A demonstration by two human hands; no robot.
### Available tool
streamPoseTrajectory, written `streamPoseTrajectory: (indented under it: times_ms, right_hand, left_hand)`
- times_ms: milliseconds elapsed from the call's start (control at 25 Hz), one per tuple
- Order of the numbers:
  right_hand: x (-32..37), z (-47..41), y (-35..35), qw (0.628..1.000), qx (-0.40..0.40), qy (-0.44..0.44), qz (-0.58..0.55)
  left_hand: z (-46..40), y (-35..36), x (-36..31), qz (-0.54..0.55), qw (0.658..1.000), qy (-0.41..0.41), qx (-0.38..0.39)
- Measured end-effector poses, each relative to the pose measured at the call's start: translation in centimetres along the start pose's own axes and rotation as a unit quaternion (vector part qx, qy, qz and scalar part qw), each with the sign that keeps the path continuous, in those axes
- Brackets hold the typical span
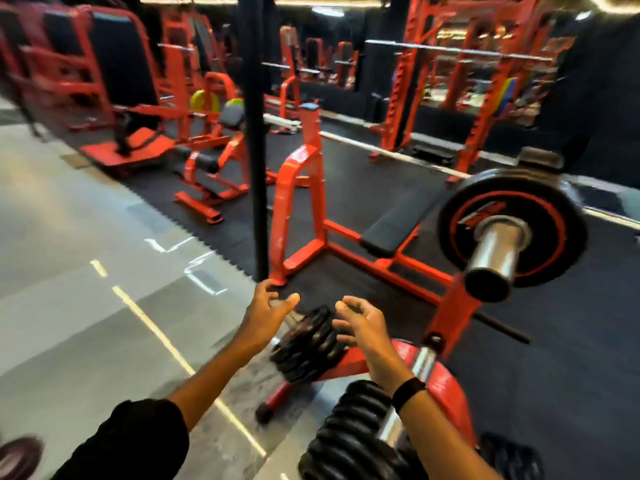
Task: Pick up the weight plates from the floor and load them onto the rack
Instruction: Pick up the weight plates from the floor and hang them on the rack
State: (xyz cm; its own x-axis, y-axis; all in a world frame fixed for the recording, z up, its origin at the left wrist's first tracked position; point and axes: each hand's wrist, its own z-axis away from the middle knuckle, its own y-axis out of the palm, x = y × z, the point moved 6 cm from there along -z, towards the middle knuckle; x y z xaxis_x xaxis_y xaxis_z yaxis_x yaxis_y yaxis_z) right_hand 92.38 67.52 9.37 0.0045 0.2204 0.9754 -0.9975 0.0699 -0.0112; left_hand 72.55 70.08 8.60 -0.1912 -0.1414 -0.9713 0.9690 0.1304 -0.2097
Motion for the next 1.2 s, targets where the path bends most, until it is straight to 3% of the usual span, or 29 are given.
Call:
streamPoseTrajectory:
  times_ms: [320,680,920,1200]
  right_hand:
    - [1.0,0.1,20.3,0.974,0.192,-0.052,0.106]
    - [-2.7,5.4,47.8,0.905,0.393,-0.05,0.155]
    - [-6.3,7.4,60.6,0.847,0.496,-0.029,0.191]
    - [-7.0,2.6,73.3,0.813,0.553,-0.021,0.182]
  left_hand:
    - [4.7,-22.0,9.5,0.054,0.984,-0.056,-0.163]
    - [12.7,-46.5,17.0,0.089,0.935,-0.104,-0.327]
    - [15.9,-55.0,23.4,0.118,0.889,-0.168,-0.409]
    - [12.3,-62.9,27.6,0.111,0.851,-0.221,-0.464]
